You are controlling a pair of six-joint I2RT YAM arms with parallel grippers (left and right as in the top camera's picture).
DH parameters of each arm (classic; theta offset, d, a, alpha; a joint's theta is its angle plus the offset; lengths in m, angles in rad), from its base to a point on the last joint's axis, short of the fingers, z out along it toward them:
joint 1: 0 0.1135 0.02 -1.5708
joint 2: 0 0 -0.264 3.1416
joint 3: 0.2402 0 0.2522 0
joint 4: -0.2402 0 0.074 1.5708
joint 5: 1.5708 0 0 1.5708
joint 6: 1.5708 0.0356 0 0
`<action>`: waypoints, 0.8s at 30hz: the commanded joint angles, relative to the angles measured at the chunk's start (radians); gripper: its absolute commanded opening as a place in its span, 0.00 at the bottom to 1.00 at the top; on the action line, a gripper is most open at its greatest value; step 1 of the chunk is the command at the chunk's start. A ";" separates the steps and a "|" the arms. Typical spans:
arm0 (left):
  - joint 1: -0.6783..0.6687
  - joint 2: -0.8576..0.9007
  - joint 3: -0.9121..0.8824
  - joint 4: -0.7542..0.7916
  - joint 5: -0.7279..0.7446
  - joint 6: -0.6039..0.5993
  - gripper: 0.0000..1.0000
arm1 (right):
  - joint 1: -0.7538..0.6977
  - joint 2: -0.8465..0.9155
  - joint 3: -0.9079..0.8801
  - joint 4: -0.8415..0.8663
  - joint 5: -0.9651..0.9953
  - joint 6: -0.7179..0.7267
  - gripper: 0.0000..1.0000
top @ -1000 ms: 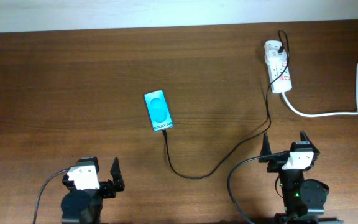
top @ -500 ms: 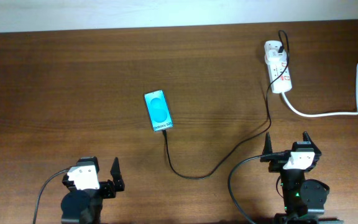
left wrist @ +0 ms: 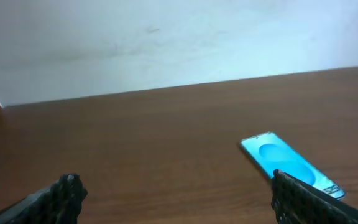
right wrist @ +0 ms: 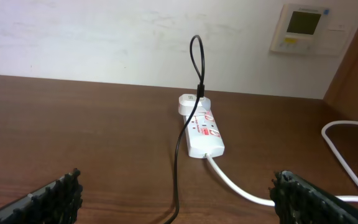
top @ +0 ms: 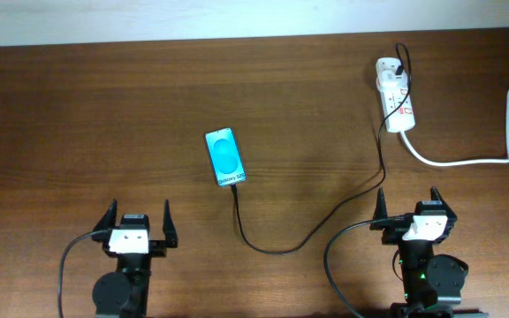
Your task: Plug charger to phone and switch on socket
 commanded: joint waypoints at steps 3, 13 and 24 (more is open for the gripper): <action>-0.002 -0.006 -0.010 0.004 0.023 0.090 0.99 | -0.006 -0.005 -0.005 -0.006 0.009 -0.006 0.98; 0.000 -0.006 -0.009 0.005 0.030 0.090 0.99 | -0.006 -0.005 -0.005 -0.006 0.009 -0.007 0.98; 0.000 -0.006 -0.009 0.005 0.030 0.090 0.99 | -0.006 -0.005 -0.005 -0.006 0.009 -0.006 0.98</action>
